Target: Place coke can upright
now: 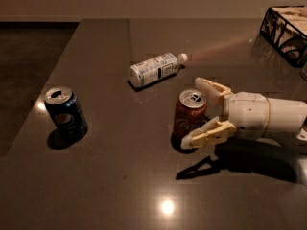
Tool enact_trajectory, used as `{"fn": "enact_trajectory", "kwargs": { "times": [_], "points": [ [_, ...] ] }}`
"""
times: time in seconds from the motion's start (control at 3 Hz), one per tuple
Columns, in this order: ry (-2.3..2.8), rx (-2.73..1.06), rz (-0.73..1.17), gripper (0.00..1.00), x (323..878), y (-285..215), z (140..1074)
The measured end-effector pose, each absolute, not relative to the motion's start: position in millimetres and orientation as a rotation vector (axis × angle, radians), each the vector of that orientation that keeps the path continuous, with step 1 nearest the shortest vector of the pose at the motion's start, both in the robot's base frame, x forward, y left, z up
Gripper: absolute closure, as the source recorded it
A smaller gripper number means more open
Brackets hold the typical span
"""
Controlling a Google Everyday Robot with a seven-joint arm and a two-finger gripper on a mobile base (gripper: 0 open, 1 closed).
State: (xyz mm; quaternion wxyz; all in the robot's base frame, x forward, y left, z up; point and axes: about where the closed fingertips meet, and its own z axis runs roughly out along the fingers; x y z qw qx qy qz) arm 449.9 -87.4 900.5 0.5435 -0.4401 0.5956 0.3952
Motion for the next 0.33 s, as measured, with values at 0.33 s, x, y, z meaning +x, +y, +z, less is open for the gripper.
{"fn": "enact_trajectory", "kwargs": {
  "times": [0.33],
  "points": [
    [1.414,-1.045,0.938,0.0,449.9,-87.3,900.5]
  ]
}}
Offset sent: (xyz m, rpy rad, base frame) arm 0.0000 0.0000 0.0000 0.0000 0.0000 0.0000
